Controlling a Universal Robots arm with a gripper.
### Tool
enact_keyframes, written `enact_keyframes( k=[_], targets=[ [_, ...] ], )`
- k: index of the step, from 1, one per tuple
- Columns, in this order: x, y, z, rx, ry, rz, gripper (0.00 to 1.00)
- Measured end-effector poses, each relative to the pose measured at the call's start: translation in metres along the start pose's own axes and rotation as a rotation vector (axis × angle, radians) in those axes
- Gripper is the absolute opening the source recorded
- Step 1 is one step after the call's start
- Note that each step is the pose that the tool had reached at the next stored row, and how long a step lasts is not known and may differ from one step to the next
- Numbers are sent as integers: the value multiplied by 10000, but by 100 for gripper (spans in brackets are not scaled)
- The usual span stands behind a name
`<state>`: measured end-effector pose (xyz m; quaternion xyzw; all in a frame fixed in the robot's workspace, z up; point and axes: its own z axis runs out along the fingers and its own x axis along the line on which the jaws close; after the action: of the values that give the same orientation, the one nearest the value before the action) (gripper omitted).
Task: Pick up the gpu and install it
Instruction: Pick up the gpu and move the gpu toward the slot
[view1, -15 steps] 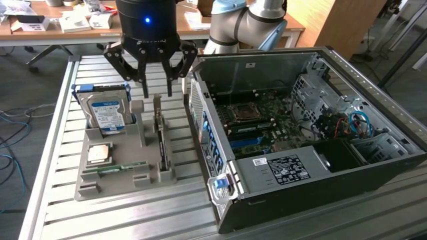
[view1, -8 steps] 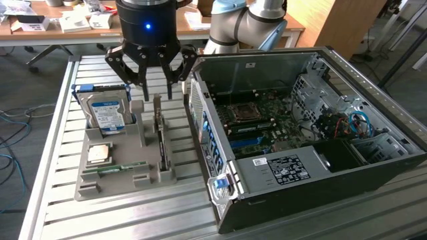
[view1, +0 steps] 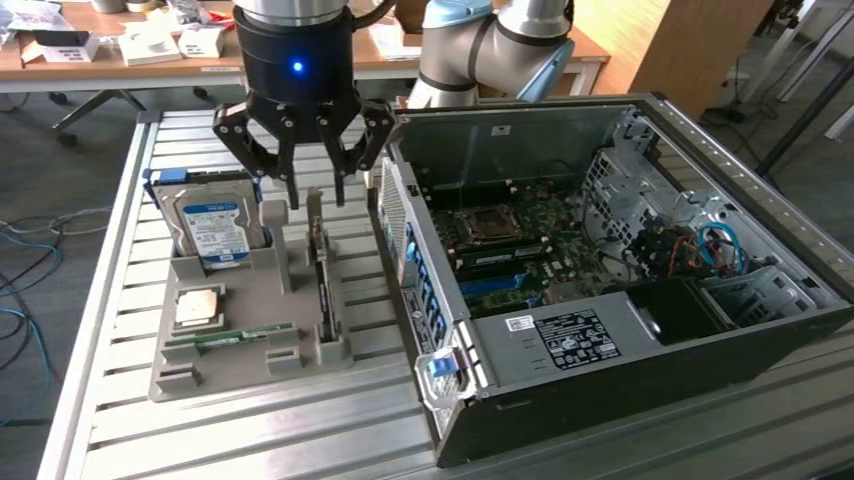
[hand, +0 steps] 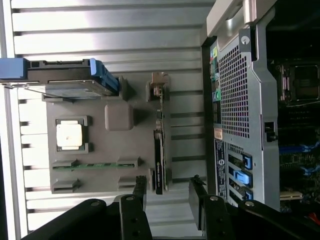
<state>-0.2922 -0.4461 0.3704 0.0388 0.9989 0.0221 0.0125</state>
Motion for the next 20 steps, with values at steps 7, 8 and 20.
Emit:
enact_keyframes(
  k=[7, 8, 20],
  targets=[
    [2, -3, 70, 1, 0, 0, 47],
    [2, -4, 83, 0, 0, 0, 47],
    [6, -11, 243, 0, 0, 0, 47]
  ],
)
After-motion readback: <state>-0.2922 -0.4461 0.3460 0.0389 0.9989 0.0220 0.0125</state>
